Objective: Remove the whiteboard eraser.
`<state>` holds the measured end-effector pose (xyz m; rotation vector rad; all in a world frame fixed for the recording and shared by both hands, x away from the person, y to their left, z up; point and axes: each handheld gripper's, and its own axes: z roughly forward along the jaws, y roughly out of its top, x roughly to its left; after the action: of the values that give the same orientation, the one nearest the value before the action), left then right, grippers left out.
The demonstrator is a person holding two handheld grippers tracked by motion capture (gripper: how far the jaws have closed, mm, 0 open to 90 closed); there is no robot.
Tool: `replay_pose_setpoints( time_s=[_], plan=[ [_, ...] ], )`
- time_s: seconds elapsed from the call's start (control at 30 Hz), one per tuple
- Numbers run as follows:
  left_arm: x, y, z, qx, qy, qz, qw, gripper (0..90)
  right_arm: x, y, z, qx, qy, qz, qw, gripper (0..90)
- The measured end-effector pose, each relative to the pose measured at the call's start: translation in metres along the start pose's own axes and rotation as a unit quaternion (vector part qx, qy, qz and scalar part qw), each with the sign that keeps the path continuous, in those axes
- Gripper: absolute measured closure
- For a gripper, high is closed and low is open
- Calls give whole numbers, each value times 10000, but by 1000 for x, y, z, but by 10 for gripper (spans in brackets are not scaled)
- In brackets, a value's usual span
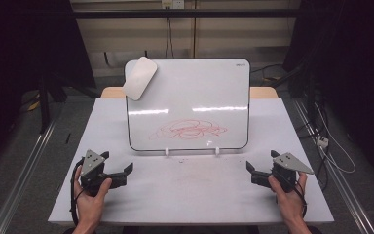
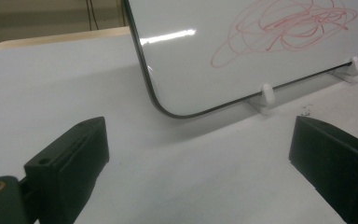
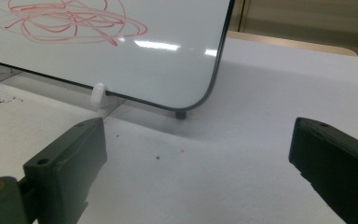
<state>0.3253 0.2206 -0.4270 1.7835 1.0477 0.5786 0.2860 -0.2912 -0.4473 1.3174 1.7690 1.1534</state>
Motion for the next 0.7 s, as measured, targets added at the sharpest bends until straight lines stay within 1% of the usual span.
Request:
replay_pose_setpoints(
  time_s=[0.07,0.2,0.23,0.27,0.33,0.37,0.4,0.47,0.5,0.53,0.57,0.63,0.7],
  plan=[
    [-1,0,0,38,-5,41,10000,48,-1,-1,0,34,0,23,10000,46],
    [-3,2,3,76,-56,105,9999,49,-3,-1,-1,3,9,72,10000,46],
    [-3,2,3,41,-46,65,10000,49,-3,-1,-1,9,15,88,10000,46],
    [-2,2,4,60,-20,78,9999,50,-3,-1,-1,18,7,94,10000,46],
    [-1,3,5,100,1,39,9999,49,-3,-1,-1,23,7,100,9999,46],
    [1,3,5,76,-14,-25,10000,48,-3,-1,0,26,13,95,10000,46],
    [4,6,6,61,33,-71,10000,49,-3,-1,0,34,6,95,9999,46],
    [5,7,6,73,41,-67,9999,54,-3,-1,1,56,4,77,10000,46],
    [7,10,7,48,65,-64,9999,55,-3,-1,1,52,-4,84,10000,46],
    [9,15,9,-70,78,-84,9999,55,-3,-1,1,47,-7,79,10000,46],
    [10,19,10,-117,90,-29,9999,55,-3,-1,1,42,-2,73,10000,46],
    [11,24,11,-152,85,-26,9998,56,-4,-1,0,34,-33,96,9999,46],
    [12,30,12,-153,12,53,9999,59,-5,-1,1,45,-34,101,9999,46]
  ],
)
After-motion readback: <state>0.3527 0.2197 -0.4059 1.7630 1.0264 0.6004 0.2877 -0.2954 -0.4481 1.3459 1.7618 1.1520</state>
